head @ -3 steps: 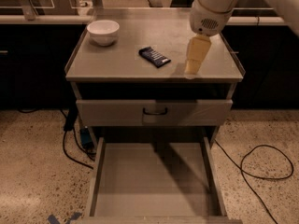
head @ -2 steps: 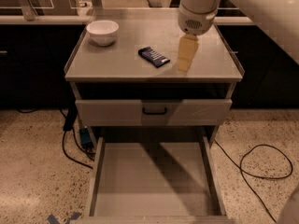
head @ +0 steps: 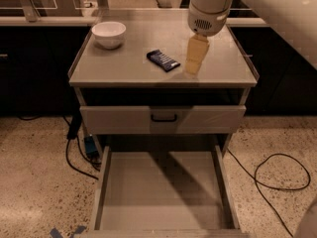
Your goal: Place rxbar blueberry into middle drawer
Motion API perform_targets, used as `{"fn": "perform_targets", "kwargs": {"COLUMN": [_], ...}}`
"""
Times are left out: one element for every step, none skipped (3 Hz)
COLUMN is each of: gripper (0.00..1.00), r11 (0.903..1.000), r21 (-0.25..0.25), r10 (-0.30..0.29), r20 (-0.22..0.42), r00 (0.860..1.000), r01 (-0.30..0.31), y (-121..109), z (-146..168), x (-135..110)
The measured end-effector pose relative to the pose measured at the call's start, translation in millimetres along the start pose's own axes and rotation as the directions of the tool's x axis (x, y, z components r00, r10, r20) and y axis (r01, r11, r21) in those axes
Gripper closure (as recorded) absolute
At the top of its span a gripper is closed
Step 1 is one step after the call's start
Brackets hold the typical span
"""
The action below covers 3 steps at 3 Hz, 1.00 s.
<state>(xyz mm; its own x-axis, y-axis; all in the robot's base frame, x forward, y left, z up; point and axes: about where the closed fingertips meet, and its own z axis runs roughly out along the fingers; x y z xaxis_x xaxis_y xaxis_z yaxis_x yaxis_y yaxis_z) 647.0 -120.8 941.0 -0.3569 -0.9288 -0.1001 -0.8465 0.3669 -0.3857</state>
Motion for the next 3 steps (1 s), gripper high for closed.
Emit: {"fn": "perform_targets", "kwargs": {"gripper": [0.0, 0.0, 0.0], "r11": [0.9997, 1.0, 0.9989], "r21": [0.005, -0.004, -0.031], "r10": [0.022, 0.001, -0.033], "r20": [0.003, 0.029, 0.055], "r00": [1.0, 1.0, 0.998], "r01": [-0.022, -0.001, 0.035], "y": [-6.4, -18.6, -36.4], "z": [8.8, 32.5, 70.4], "x": [-0.6, -20.8, -48.7]}}
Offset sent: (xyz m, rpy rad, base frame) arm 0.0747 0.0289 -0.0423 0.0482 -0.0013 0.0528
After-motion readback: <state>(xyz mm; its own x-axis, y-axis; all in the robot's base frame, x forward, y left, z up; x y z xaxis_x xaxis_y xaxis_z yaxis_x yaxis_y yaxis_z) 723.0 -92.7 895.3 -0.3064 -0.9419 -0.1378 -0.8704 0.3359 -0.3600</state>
